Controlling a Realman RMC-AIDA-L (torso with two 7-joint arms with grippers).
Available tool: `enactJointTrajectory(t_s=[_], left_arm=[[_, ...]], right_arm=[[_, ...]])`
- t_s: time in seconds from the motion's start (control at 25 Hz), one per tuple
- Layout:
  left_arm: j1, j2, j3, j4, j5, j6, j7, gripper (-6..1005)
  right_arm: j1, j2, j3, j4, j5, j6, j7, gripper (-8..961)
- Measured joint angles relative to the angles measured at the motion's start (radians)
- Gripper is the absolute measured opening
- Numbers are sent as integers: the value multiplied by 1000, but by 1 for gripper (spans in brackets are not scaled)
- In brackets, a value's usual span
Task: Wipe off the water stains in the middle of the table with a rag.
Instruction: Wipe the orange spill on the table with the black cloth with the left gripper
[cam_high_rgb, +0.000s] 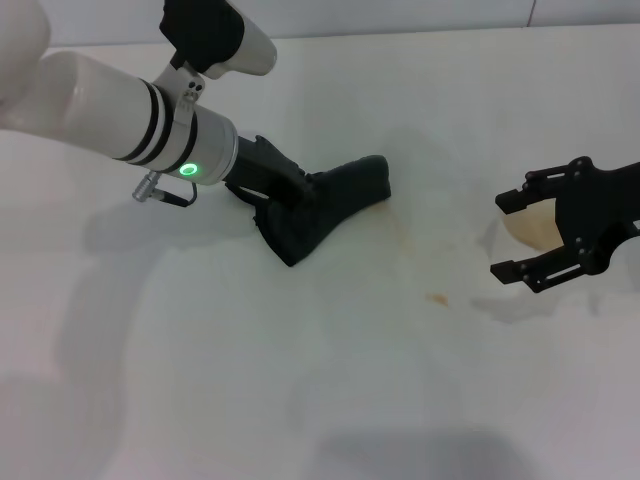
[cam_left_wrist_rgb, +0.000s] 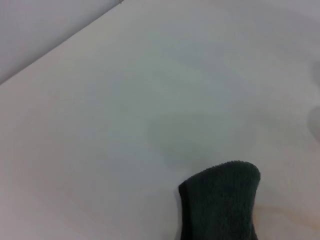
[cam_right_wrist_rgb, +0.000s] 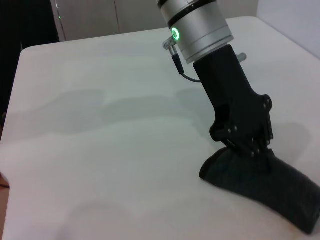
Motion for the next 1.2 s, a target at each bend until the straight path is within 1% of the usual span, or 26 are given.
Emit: enactJointTrajectory(t_s=[0.16,0.24,0.36,0.4,0.44,0.52,0.76,0.88,1.0,1.2], left_arm=[[-5,-7,18,-12,-10,12,25,83],[-14,-9,76,-22,-44,21,33,84],[-19,-8,200,-29,-127,32,29,85],[-19,-7,231,-28,-148,41,27,85],[-19,-6,244,-24,-156,63,28,85],[-17,-5,251,-11,-160,112,35,85],[9,-6,257,55,-160,324,115,87],[13,-9,265,68,-160,362,129,87],[13,-9,268,69,-168,338,126,88],[13,-3,262,56,-163,159,52,89]], right_arm=[[3,0,-10,4,5,6,0,841],[2,1,-10,4,7,7,0,841],[-3,1,-10,4,8,8,-1,841],[-4,1,-10,4,8,8,-1,841],[-6,1,-10,4,8,8,-1,841],[-8,1,-10,2,8,8,-1,841],[-8,2,-10,-2,10,8,-1,841],[-7,2,-10,-2,11,8,0,841],[-7,2,-10,-3,11,8,2,841],[-8,2,-10,-3,11,8,3,841]])
